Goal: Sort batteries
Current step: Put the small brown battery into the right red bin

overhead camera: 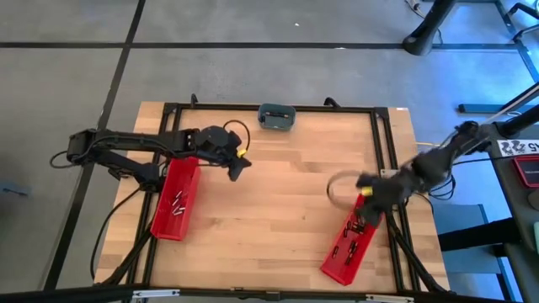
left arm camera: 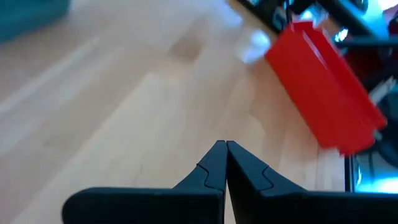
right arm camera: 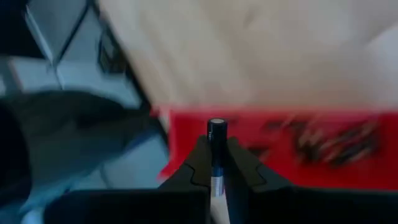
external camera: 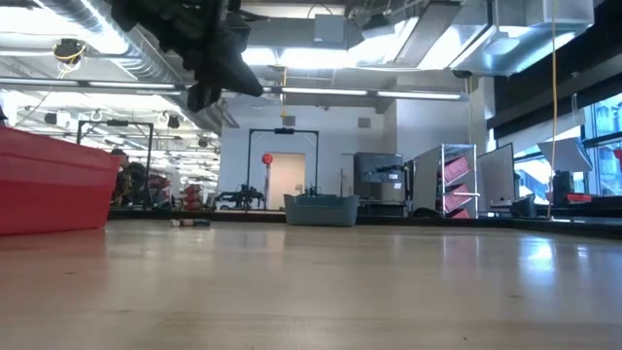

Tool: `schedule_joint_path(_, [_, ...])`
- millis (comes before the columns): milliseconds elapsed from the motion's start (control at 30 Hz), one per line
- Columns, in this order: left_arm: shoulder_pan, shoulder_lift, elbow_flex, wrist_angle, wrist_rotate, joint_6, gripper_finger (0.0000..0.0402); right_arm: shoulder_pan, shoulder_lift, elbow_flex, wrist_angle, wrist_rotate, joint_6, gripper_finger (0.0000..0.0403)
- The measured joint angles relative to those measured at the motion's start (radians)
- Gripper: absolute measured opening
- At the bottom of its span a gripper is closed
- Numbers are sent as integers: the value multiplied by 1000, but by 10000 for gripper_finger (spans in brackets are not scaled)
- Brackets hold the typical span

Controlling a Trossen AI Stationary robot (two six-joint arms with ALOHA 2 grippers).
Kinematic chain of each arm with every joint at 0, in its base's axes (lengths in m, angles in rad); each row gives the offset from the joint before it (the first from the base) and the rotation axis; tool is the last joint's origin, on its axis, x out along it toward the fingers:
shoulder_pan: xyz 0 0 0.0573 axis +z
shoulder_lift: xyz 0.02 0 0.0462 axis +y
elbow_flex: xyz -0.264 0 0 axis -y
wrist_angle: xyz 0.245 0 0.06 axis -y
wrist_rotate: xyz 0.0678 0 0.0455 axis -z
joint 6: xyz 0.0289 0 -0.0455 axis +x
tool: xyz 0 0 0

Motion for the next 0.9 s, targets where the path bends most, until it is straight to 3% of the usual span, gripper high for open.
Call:
schedule_joint_path(133, [-45,0,0,-57,1,47,1,185,89,0,64,-25,197,14])
schedule_joint_path(300, [-74,0,0,-72,1,83,1,317,216,0,88,93,476,14])
schedule_joint_path(467, [-77,0,0,-66,1,77,1,295,311,-25,82,121,634,14])
schedule_joint_path(633, [-77,0,0,-49,1,77,1,228,332,-121,101,58,835,14])
schedule_joint_path(900, [-77,0,0,-48,1,85,1,157,331,-233,165,39,847,14])
